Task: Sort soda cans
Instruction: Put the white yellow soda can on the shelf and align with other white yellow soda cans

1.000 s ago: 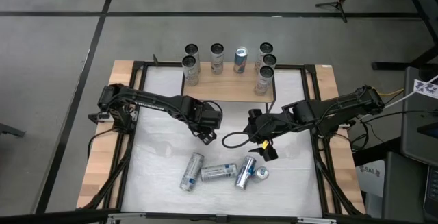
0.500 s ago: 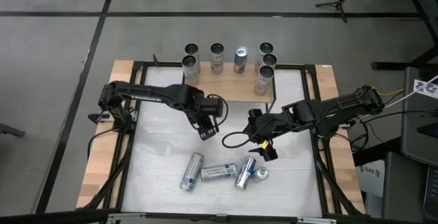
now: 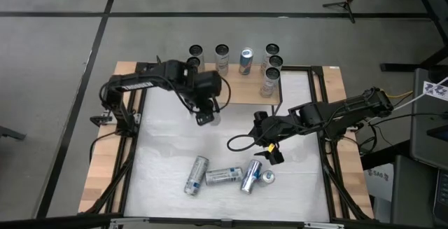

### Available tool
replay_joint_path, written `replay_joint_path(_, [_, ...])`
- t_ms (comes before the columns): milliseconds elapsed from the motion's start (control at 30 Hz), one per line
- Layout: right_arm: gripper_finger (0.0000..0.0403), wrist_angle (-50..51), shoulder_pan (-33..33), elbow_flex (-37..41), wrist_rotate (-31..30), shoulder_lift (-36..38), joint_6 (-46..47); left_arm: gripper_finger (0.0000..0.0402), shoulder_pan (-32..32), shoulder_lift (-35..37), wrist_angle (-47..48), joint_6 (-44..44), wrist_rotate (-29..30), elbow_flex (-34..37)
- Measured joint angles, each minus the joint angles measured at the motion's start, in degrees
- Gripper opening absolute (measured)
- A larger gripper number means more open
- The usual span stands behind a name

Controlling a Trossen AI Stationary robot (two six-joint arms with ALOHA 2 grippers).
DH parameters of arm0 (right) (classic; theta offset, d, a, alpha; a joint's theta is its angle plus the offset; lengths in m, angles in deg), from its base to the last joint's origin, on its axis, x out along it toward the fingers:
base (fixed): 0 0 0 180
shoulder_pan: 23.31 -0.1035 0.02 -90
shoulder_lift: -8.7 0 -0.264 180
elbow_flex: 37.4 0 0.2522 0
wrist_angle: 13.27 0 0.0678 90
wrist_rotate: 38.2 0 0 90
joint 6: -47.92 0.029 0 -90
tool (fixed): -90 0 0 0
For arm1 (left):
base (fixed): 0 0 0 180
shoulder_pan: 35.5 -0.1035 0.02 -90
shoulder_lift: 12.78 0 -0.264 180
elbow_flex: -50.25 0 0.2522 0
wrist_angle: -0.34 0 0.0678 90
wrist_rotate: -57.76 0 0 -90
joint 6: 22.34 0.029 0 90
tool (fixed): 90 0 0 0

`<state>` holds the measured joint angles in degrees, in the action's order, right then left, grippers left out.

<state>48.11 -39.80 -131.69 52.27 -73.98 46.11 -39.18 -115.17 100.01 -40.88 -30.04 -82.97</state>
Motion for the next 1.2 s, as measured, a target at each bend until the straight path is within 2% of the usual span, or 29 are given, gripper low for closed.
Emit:
replay_joint_path(200, [0.0344,0.0,0.0,0.0,0.0,0.0,0.0,0.0245,-3.4,0.0,4.2,2.6,0.3,-3.7])
replay_joint_path(733, [0.0344,0.0,0.0,0.0,0.0,0.0,0.0,0.0245,-12.0,0.6,4.1,7.7,-0.4,-3.7])
replay_joint_path(1200, [0.0344,-1.3,0.0,0.0,0.0,0.0,-1.7,0.0245,-15.5,6.5,4.2,7.7,-1.7,-3.7])
